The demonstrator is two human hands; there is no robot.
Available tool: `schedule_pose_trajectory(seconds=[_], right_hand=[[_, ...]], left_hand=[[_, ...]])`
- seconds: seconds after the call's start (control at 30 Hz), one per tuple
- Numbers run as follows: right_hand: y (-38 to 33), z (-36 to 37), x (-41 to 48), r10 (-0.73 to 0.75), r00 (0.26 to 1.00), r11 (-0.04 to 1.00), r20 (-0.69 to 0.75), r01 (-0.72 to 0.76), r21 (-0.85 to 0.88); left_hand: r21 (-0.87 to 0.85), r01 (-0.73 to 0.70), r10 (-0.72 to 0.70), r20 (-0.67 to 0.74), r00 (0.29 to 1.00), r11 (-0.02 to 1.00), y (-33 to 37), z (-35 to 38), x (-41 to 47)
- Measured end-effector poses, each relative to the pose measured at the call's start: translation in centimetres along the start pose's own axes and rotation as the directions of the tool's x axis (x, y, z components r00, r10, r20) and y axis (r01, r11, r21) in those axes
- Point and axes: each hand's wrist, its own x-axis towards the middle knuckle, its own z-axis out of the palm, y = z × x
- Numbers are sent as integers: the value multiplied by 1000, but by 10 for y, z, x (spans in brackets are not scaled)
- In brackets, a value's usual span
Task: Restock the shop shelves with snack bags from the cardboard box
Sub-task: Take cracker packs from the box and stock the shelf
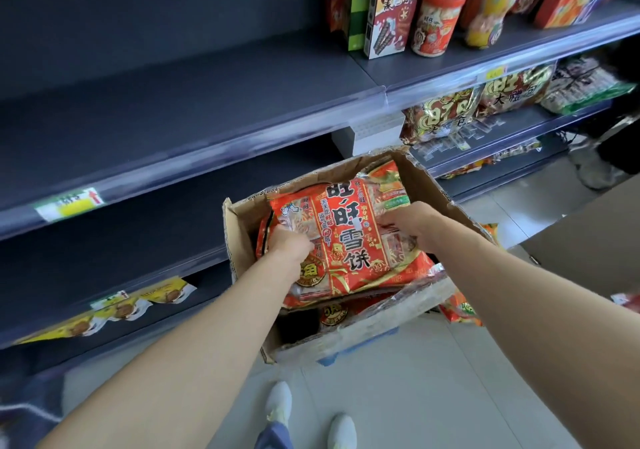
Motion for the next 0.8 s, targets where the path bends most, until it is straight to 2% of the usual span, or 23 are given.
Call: schedule_pose_trajectory(seconds=[0.2, 0.27, 0.33, 0.43, 0.6, 0.8], right_hand=[[-10, 1, -42, -164, 981, 979, -105, 175, 105], [-20, 3, -59, -227, 965, 962, -130, 244, 127], [-33, 7, -74, -300, 944, 939, -139, 318, 132], [-58, 20, -100, -389, 915, 907, -104, 400, 130], [-97, 59, -128, -493, 868, 864, -54, 496, 85], [-133, 133, -143, -639, 769, 765, -7, 635, -103]], left_hand=[[-56, -108, 106, -35, 994, 993, 17, -33, -39], [-77, -187, 179, -101, 979, 979, 25, -48, -52], [-97, -255, 238, -157, 959, 962, 34, -65, -61], [-201, -282, 253, -157, 955, 938, 48, -97, -79], [-258, -336, 283, -220, 934, 906, 59, -162, -94], [-303, -341, 273, -246, 930, 890, 50, -247, -93]])
